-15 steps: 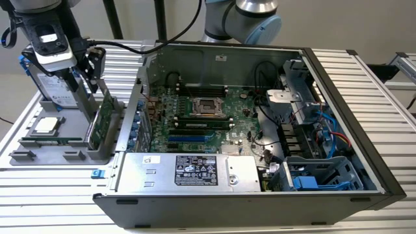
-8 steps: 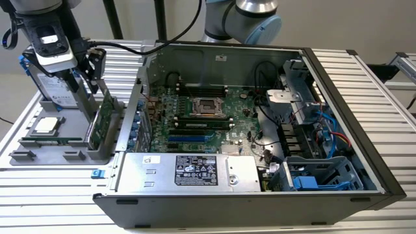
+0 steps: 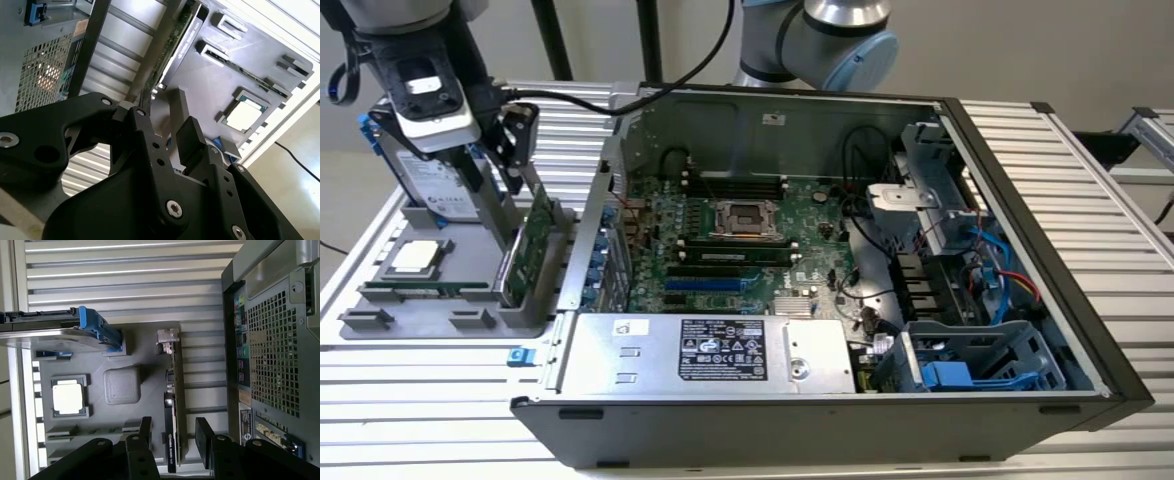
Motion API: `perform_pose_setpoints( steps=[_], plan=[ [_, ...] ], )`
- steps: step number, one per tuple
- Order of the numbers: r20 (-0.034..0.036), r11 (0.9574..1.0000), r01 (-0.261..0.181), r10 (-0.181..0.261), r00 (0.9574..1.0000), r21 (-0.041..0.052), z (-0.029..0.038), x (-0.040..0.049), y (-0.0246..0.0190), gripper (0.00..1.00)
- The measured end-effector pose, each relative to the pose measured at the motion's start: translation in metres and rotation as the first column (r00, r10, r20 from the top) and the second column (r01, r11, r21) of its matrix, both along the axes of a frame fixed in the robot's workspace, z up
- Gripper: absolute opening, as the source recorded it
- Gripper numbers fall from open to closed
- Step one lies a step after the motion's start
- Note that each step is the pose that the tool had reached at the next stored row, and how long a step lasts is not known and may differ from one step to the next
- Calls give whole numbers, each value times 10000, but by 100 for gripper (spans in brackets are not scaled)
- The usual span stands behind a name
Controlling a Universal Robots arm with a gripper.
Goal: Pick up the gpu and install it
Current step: 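Pick up the gpu and move the gpu toward the slot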
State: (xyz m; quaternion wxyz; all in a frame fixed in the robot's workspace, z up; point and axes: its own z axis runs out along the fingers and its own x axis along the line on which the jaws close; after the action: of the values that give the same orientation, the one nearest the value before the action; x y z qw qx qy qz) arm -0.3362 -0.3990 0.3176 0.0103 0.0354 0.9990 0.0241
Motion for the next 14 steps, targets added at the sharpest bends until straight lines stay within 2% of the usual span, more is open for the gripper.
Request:
perform_pose_setpoints(
  steps=[14],
  plan=[
    [0,10000,1,-1,10000,0,-49,44,-4,100]
  ],
)
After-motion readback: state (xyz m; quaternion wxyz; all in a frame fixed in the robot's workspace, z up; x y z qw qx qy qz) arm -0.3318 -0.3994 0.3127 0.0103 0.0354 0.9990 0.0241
